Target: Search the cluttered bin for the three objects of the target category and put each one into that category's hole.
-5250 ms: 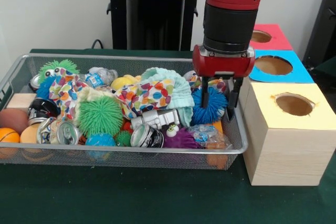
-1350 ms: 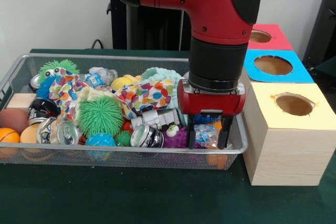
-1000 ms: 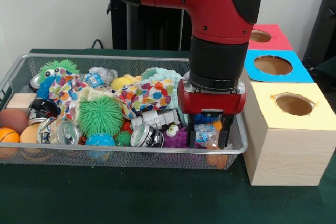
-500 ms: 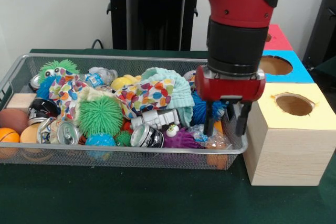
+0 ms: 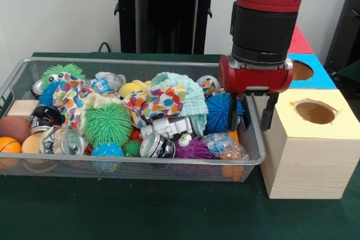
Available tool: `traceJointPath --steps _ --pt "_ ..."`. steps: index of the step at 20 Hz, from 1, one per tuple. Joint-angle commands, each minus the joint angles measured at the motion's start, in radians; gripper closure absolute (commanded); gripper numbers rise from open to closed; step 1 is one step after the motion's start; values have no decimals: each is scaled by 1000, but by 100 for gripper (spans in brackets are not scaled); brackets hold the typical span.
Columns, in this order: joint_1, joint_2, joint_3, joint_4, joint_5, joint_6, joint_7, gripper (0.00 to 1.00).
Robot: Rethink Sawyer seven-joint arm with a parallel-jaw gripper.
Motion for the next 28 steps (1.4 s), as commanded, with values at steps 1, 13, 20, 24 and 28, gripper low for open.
traceJointPath --steps 1,13,20,24,28 --pt "-26 13 43 126 -11 8 124 0" --pt "-29 57 43 116 -22 -24 119 0" --pt "-43 70 50 111 -30 -36 101 0" --pt "-62 91 57 94 -38 -35 77 0" --pt "-69 97 60 97 -43 -39 71 0"
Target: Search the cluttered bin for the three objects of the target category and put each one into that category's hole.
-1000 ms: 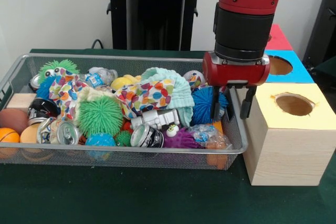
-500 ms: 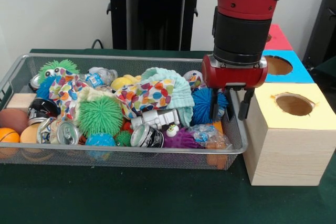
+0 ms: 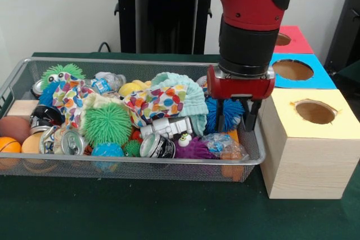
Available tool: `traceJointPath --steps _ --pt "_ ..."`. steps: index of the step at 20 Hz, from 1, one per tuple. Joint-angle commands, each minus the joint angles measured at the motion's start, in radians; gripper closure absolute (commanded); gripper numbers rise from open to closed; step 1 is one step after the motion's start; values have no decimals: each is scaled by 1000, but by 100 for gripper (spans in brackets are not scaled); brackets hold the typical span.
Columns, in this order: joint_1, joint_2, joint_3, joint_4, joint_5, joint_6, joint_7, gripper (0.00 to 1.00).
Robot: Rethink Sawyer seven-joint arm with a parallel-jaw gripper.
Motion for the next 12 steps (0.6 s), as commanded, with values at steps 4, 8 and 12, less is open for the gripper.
traceJointPath --steps 4,8,12 --pt "-44 78 59 41 -49 -46 71 0" --pt "-39 100 51 30 -51 -58 82 0" --pt "-33 108 48 23 -54 -65 83 0"
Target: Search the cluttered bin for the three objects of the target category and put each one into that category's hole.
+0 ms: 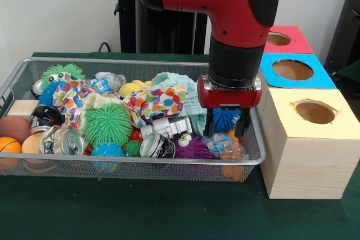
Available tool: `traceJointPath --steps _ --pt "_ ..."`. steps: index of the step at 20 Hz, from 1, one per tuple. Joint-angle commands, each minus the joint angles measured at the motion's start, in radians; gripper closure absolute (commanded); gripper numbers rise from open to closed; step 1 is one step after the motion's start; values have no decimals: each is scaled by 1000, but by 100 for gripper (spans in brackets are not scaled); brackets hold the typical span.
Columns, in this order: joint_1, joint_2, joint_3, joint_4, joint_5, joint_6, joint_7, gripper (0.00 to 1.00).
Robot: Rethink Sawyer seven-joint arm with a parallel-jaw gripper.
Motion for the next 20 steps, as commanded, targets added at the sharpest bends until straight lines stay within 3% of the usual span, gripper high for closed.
traceJointPath --steps 1,20 --pt "-9 60 43 23 -53 -64 90 0" --pt "-1 71 44 27 -40 -83 109 0"
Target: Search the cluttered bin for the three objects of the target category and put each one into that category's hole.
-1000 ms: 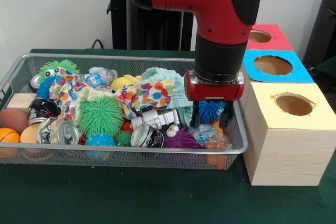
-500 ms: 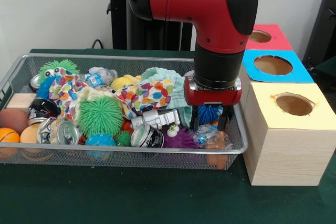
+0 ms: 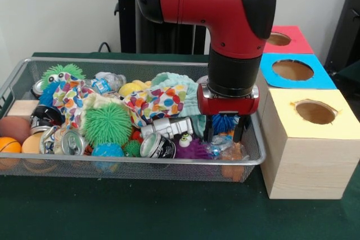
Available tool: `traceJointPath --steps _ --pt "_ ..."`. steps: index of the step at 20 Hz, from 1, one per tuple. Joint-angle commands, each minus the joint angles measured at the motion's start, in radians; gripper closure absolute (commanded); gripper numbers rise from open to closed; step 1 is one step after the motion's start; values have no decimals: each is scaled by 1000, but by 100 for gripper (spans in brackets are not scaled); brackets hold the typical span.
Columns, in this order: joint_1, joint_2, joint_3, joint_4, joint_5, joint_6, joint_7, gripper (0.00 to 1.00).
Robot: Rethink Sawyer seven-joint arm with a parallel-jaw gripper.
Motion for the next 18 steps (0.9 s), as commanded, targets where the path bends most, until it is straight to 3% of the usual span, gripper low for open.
traceJointPath --steps 1,18 --pt "3 34 39 30 -39 -63 115 0" --pt "14 79 47 35 -24 -112 144 0"
